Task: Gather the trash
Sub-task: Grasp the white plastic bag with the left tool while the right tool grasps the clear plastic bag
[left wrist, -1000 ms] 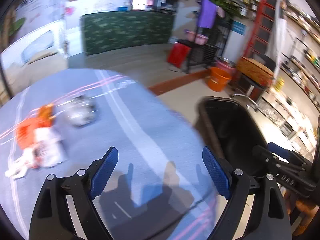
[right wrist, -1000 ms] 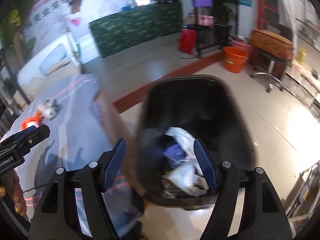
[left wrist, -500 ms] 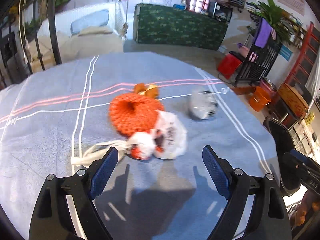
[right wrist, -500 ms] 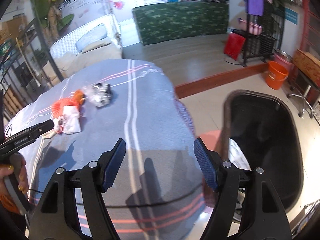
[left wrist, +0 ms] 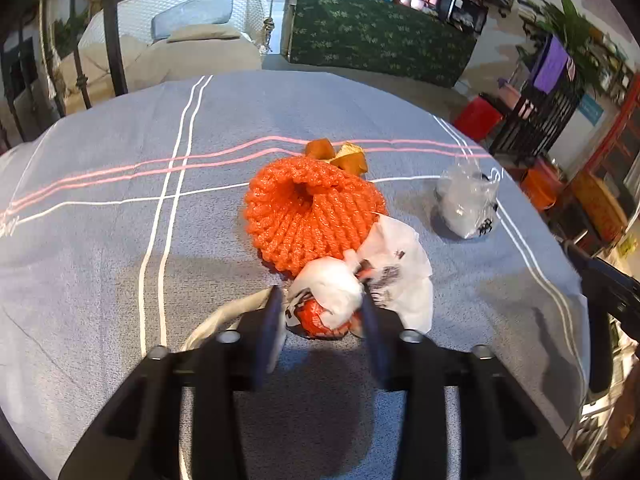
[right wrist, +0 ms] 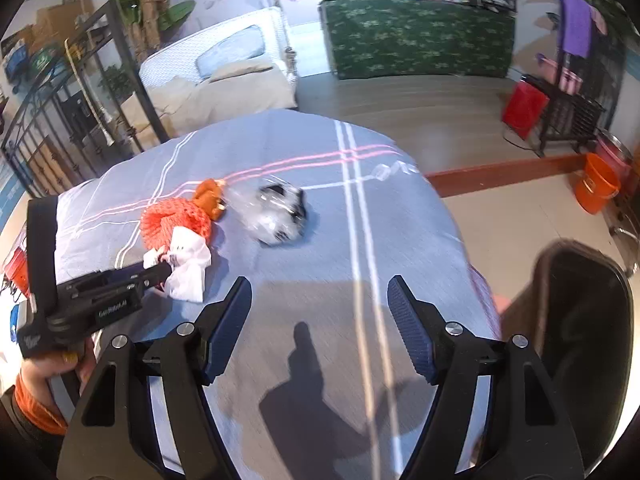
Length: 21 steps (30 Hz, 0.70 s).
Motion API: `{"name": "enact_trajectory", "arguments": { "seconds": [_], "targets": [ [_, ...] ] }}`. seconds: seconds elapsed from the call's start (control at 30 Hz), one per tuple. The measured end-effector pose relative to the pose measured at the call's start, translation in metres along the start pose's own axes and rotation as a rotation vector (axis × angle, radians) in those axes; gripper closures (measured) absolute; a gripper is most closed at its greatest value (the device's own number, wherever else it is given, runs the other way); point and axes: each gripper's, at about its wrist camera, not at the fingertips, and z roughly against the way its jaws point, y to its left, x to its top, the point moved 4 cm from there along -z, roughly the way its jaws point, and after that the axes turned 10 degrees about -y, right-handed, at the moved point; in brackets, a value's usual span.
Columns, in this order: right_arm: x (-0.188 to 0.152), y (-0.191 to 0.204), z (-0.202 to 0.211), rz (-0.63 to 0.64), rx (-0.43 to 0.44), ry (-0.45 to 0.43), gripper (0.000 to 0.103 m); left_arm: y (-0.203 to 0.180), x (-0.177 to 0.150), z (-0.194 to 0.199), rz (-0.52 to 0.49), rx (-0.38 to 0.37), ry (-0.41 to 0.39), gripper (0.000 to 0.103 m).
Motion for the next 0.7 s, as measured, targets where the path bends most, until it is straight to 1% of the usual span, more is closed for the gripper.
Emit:
{"name": "enact_trajectory", "arguments": {
  "seconds": [0.1, 0.27, 0.33, 0.43, 0.47, 0.5, 0.57, 0.6, 0.7],
  "targets": [
    [0.012, 0.017, -0.021, 0.039, 0.029, 0.019, 0.032, 0.003, 0.0, 0.009, 0.007, -0.002, -0.025, 0.077],
    [0.028, 0.043, -0.059, 0.099, 0.054, 0.063, 0.033, 0.008, -0.003, 0.031, 0.054, -0.027, -0.062, 0.077],
    [0.032, 0.048, -0.077, 0.115, 0.044, 0.086, 0.033, 0.011, -0.004, 0.04, 0.067, -0.032, -0.08, 0.077],
    [0.033, 0.05, -0.1, 0.134, 0.009, 0.138, 0.033, 0.01, -0.003, 0.043, 0.075, -0.039, -0.082, 0.077],
    [0.033, 0.051, -0.107, 0.142, 0.0, 0.151, 0.035, 0.007, -0.002, 0.043, 0.078, -0.037, -0.084, 0.077],
    [0.032, 0.05, -0.113, 0.152, -0.013, 0.168, 0.043, 0.007, -0.001, 0.043, 0.079, -0.039, -0.085, 0.077],
    [0.031, 0.048, -0.118, 0.135, -0.024, 0.18, 0.046, 0.006, 0.0, 0.042, 0.076, -0.045, -0.08, 0.077],
    [0.031, 0.047, -0.117, 0.125, -0.02, 0.173, 0.049, 0.006, 0.001, 0.042, 0.074, -0.044, -0.082, 0.077],
    [0.032, 0.048, -0.106, 0.137, -0.025, 0.141, 0.052, 0.004, 0.001, 0.041, 0.066, -0.048, -0.084, 0.077]
  ]
}}
